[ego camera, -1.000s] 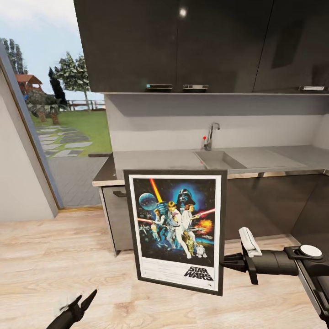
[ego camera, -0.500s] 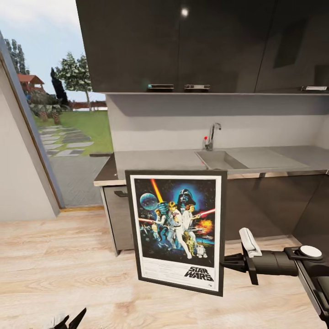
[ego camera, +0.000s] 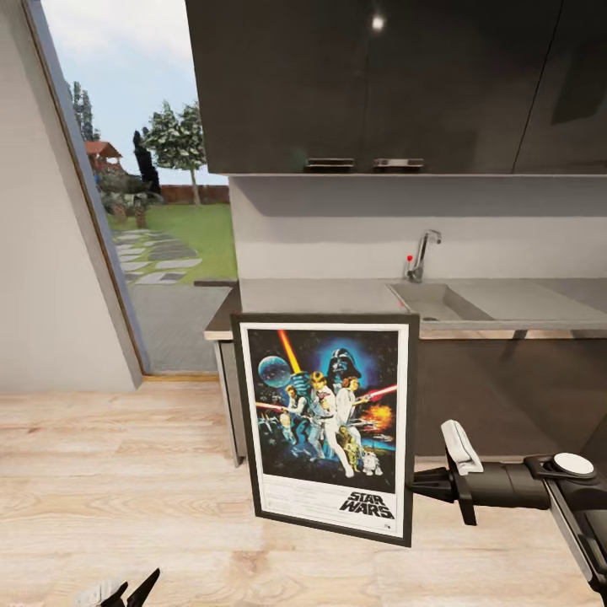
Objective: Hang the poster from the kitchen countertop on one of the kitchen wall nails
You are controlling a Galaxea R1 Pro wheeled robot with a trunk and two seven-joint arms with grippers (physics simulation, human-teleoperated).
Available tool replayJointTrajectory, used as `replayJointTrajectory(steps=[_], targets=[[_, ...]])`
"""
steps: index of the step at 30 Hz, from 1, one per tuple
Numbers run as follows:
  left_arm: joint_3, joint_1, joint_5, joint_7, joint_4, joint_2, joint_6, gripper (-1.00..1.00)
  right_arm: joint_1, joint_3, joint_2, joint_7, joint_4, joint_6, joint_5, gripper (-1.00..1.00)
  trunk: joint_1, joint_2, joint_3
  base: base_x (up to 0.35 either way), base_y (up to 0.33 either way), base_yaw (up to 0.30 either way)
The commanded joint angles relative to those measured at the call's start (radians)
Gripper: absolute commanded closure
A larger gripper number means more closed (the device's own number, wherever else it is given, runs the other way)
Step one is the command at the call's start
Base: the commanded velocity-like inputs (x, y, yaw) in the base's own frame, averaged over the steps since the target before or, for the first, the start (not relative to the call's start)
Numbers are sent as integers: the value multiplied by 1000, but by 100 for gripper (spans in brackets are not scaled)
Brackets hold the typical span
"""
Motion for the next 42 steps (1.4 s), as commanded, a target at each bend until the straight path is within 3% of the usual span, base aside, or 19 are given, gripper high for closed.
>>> replayJointTrajectory(steps=[1,42], targets=[[5,-1,-5,-3,1,0,-5,-100,-1,-1,0,6,-1,13,2,100,-4,7,2,0,0,45],[3,-1,-6,-3,0,-2,-6,-100,-1,0,2,6,4,12,1,100,-161,294,131,0,0,2]])
